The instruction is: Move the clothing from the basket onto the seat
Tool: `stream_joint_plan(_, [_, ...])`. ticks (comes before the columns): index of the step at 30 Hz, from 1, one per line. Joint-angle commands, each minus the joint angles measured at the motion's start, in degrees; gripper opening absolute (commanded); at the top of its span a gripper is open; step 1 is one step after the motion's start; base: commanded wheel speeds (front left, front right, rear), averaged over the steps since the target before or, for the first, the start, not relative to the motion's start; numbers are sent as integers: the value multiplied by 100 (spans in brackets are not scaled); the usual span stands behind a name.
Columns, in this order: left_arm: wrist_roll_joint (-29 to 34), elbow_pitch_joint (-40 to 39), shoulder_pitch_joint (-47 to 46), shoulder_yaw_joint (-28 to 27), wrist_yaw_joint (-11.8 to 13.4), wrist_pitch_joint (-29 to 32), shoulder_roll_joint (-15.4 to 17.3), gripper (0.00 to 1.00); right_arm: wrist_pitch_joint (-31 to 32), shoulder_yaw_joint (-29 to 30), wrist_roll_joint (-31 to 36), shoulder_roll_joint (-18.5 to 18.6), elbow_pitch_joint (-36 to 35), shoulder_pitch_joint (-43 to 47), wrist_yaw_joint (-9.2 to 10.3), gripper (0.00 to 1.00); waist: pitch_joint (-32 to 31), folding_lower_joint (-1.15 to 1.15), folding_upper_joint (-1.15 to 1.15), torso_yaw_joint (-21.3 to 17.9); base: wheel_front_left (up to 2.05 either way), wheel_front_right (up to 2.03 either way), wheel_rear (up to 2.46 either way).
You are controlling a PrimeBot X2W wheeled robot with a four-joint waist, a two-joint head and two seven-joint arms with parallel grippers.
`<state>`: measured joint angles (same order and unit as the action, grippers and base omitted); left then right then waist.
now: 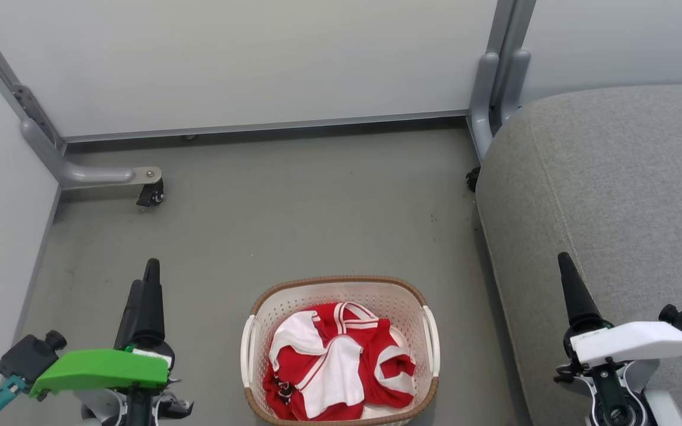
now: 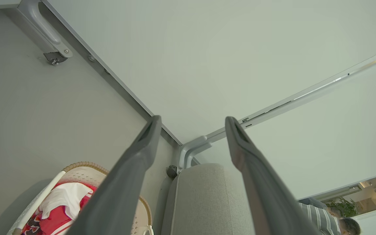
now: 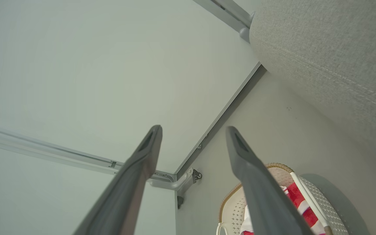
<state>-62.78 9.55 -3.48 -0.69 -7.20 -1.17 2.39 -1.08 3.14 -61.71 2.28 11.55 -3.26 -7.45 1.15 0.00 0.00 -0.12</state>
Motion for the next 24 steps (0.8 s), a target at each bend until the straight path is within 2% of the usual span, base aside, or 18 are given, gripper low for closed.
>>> stream_joint_plan(1, [304,-144,-168,61,15,-59,24,100,-67,-44,280,30,-135,-15,-2,100,4,0,0,0,0,0,0])
stream_joint_plan(15, [1656,-458,-169,405,149,-361,34,100,-368,-233,1613,40,-338,30,-2,100,53,0,0,-15,0,0,0])
stream_joint_plan(24, [2254,-555,-168,532,218,-515,39,100,-528,-322,2244,45,-426,62,-3,100,63,0,0,-8,0,0,0])
